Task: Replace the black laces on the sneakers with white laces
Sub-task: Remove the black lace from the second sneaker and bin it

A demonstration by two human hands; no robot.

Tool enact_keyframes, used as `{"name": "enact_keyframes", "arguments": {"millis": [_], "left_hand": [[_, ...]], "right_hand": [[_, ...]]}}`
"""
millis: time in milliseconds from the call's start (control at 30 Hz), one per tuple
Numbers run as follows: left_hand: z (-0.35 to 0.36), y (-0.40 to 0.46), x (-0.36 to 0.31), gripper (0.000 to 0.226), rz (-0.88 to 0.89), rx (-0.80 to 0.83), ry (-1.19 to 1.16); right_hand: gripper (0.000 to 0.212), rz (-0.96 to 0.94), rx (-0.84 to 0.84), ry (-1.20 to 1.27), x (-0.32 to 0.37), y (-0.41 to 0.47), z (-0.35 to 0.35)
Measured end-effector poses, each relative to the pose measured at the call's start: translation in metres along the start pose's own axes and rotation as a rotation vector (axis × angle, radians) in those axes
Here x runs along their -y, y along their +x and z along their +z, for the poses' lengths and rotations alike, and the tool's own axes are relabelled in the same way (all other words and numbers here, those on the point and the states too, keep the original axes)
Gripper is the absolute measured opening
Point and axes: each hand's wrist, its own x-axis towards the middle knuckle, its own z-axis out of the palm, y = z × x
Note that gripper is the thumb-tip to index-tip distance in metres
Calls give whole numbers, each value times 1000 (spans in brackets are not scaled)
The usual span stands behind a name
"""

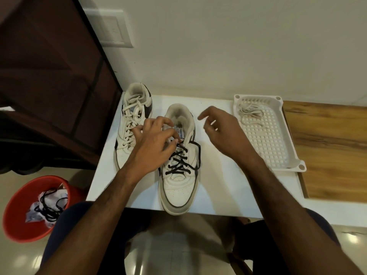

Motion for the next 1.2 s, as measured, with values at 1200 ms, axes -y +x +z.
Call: {"name": "enact_keyframes", "arguments": {"millis": [1200], "left_hand": [[-9,5,17,20,-250,29,-660]], "right_hand": [[9,-245,108,-217,27,-5,52]]}}
